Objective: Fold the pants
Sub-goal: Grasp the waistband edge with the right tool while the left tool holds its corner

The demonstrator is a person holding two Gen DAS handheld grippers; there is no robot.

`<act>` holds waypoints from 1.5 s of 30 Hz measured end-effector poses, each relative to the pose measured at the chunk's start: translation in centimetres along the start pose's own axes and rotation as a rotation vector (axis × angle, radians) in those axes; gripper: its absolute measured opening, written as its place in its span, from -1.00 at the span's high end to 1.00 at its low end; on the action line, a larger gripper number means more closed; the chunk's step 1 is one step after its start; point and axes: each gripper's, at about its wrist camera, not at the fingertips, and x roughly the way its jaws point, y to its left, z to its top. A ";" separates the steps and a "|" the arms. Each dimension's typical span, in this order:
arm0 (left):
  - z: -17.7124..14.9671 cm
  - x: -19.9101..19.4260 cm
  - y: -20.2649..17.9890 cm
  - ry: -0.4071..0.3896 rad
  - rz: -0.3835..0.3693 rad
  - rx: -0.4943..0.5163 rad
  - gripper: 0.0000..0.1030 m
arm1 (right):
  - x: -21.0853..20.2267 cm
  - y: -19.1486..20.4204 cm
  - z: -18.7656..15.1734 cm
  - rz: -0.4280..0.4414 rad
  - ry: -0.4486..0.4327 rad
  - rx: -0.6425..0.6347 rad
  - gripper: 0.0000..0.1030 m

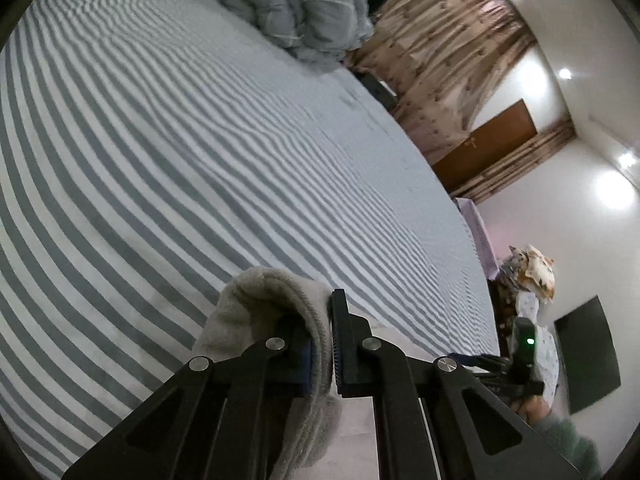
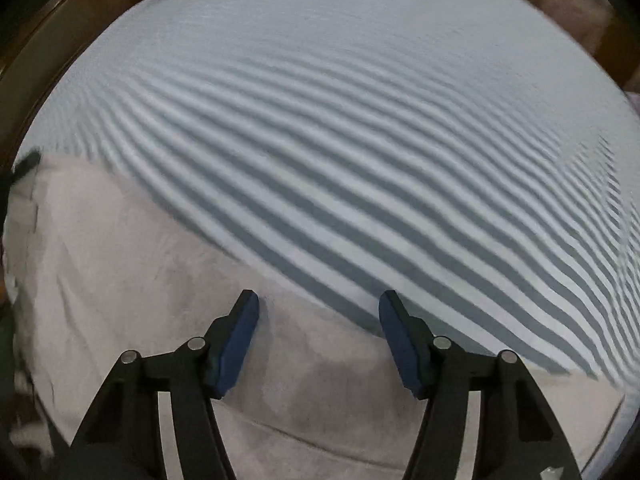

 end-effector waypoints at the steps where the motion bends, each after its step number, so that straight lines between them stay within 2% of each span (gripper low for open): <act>1: 0.0 -0.1 0.0 -0.002 -0.005 0.001 0.84 | 0.4 0.2 0.0 0.019 0.024 -0.032 -0.19; 5: -0.1 0.2 0.1 0.000 0.000 0.017 0.85 | 1.1 1.5 -0.3 -0.033 0.023 -0.166 -0.24; 7: -0.1 0.1 0.3 -0.003 -0.002 0.017 0.85 | 1.2 1.6 -0.5 -0.033 0.007 -0.166 -0.24; 10: -0.2 -0.2 0.4 -0.005 -0.014 0.003 0.84 | 0.7 2.0 -1.7 -0.018 0.001 -0.200 -0.13; 13: -0.1 -0.1 -0.1 -0.006 -0.001 0.012 0.85 | 0.6 2.8 -2.3 -0.028 -0.024 -0.227 0.20; 14: -0.1 -0.1 -0.2 -0.007 0.003 0.013 0.84 | 0.6 3.2 -2.6 -0.023 -0.030 -0.236 0.56; 15: 0.0 -0.1 -0.3 -0.008 0.002 0.012 0.84 | 0.5 3.7 -3.1 -0.005 -0.031 -0.244 0.73; 18: -0.1 -0.4 -0.4 -0.013 -0.001 0.006 0.85 | 0.2 5.3 -4.6 -0.089 -0.065 -0.283 0.83; 22: -0.3 -1.2 -0.5 -0.029 -0.008 0.012 0.84 | -1.4 6.8 -5.5 -0.220 -0.181 -0.274 0.89; 25: 0.0 -1.8 -0.5 -0.049 -0.023 0.015 0.84 | -3.1 7.3 -4.6 -0.316 -0.289 -0.247 0.89; 29: 0.1 -1.2 0.1 -0.057 -0.003 0.009 0.84 | -1.3 7.2 -2.5 -0.329 -0.266 -0.223 0.89; 34: 0.4 0.9 1.9 -0.035 0.080 0.007 0.85 | 1.7 6.3 -0.7 -0.324 -0.211 -0.196 0.87; 37: 0.5 1.9 2.4 -0.009 0.110 0.024 0.85 | 0.8 4.9 -1.0 -0.306 -0.205 -0.179 0.84; 42: 0.7 1.9 2.5 0.043 0.104 0.020 0.68 | 0.1 5.5 0.1 -0.271 -0.192 -0.142 0.79; 43: 0.7 1.6 2.6 0.048 0.108 0.017 0.59 | 0.1 5.1 0.2 -0.270 -0.191 -0.138 0.79; 45: 0.7 0.8 2.7 0.044 0.135 0.032 0.54 | 0.0 5.0 0.5 -0.268 -0.188 -0.131 0.77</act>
